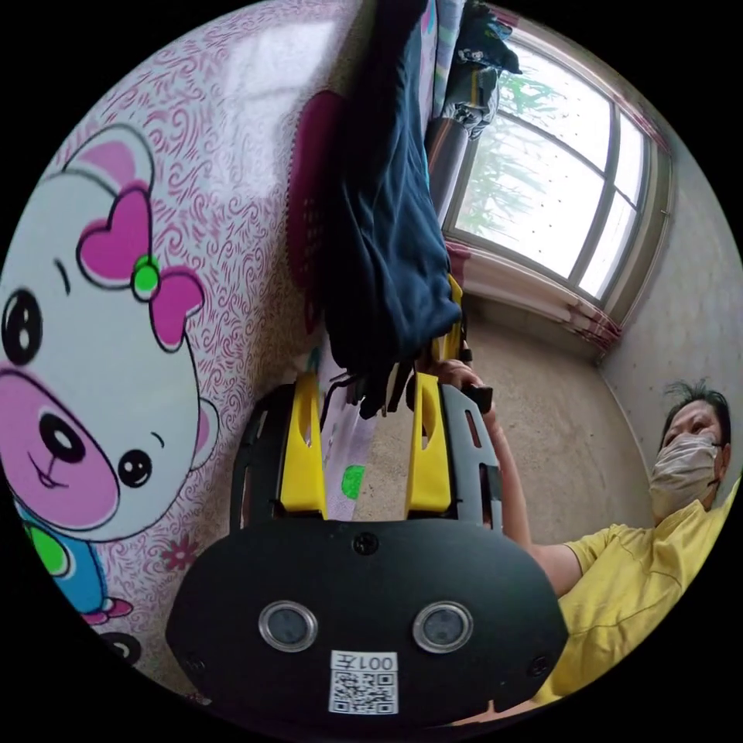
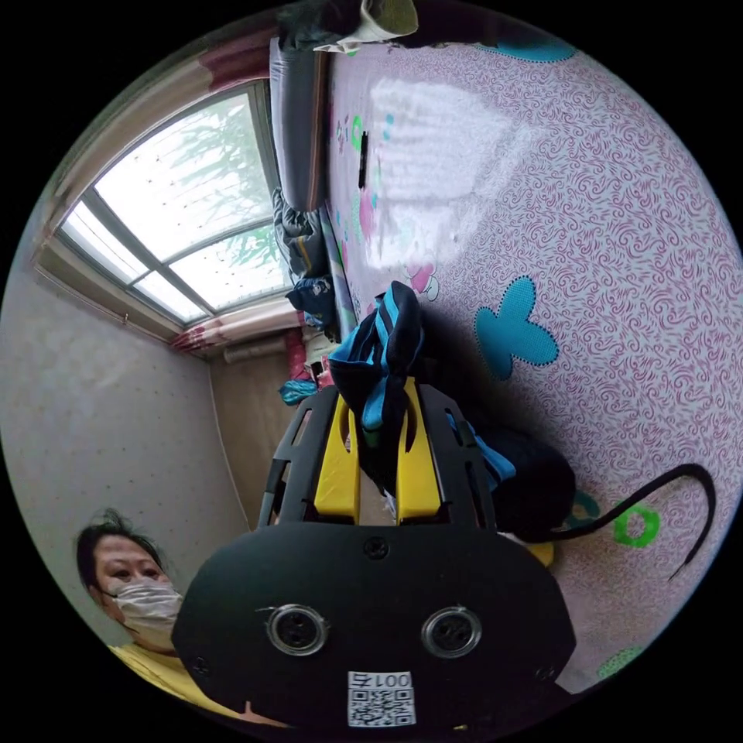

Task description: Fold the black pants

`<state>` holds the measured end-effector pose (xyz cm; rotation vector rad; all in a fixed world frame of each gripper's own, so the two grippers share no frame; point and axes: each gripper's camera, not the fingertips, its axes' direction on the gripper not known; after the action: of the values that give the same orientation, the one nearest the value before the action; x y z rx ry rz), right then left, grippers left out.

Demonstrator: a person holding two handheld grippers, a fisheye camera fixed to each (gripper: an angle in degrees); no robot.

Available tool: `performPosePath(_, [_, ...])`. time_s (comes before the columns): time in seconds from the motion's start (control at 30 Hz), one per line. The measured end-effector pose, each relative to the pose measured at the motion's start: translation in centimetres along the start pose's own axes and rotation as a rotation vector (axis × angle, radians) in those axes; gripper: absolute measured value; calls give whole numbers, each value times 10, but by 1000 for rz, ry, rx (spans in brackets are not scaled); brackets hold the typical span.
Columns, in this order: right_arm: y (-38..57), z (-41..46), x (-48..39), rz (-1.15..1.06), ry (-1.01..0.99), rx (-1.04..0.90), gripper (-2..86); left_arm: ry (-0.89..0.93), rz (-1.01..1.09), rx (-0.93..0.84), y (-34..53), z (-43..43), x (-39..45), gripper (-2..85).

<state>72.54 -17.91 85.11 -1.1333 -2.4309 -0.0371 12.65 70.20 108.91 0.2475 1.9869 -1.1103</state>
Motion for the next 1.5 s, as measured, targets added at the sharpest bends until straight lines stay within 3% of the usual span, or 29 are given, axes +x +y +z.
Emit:
performPosePath(0.37, [-20, -34, 8, 44, -21, 19, 79, 111, 26, 112, -2, 9, -5, 119])
performPosePath(0.77, [-32, -57, 32, 88, -5, 65, 79, 56, 73, 187, -8, 16, 0, 79])
performPosePath(1.03, [-31, -57, 38, 98, -14, 73, 80, 79, 5, 116, 20, 28, -9, 104])
performPosePath(1.27, [-27, -49, 44, 101, -31, 64, 80, 198, -56, 144, 8, 63, 2, 206])
performPosePath(1.4, [-23, -43, 50, 112, -42, 65, 80, 134, -179, 301, 17, 67, -4, 128])
performPosePath(1.5, [-20, -38, 55, 115, -45, 61, 80, 35, -144, 286, 19, 82, 10, 95])
